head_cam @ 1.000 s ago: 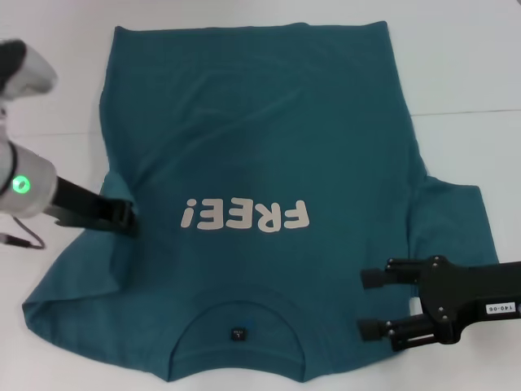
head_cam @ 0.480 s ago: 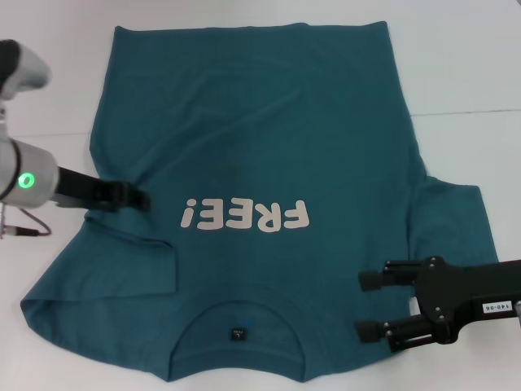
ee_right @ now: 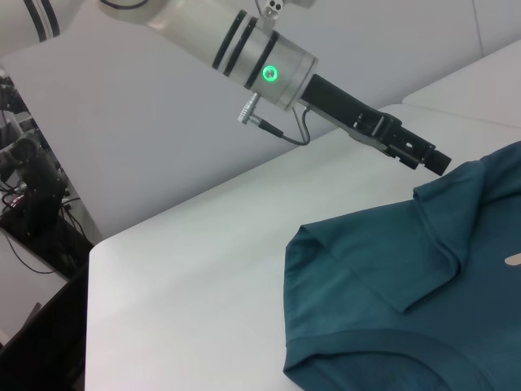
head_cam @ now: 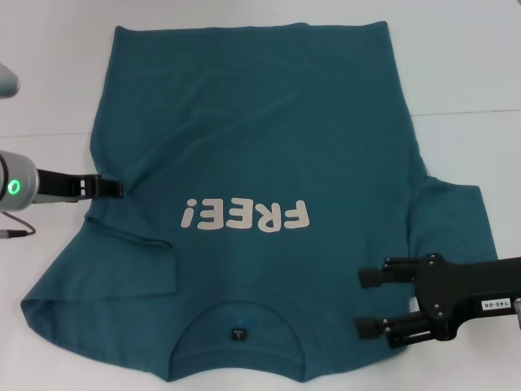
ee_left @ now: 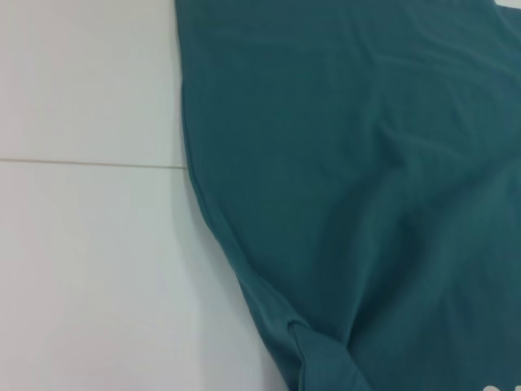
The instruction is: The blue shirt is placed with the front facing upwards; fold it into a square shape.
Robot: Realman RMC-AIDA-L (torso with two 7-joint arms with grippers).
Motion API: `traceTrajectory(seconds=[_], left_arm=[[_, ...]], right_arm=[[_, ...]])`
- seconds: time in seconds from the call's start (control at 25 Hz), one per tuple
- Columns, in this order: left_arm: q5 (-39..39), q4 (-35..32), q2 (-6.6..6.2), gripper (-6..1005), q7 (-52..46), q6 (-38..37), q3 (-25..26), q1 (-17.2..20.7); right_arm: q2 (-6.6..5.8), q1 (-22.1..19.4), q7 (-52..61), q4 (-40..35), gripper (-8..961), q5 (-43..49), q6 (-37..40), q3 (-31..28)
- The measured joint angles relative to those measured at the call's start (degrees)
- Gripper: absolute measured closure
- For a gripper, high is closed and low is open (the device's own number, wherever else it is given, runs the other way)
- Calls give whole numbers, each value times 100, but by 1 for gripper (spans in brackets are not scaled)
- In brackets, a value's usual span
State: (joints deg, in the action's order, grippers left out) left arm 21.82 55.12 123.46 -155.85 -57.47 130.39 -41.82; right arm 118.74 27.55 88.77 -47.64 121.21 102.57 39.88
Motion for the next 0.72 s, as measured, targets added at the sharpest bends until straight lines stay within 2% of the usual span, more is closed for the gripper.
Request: traceTrajectory(seconds=[0.12, 0.44, 0.72], left_arm=[[-1, -208, -1, 197, 21, 201, -23, -27], [45, -760, -15, 214, 44, 536, 9, -177], [262, -783, -74, 327, 101, 541, 29, -190]], right_arm=[[0, 9, 0, 0, 37, 0, -7, 0], [-2, 20, 0, 0, 37, -1, -10, 2], [-9, 23, 26, 0, 37, -1, -10, 6]])
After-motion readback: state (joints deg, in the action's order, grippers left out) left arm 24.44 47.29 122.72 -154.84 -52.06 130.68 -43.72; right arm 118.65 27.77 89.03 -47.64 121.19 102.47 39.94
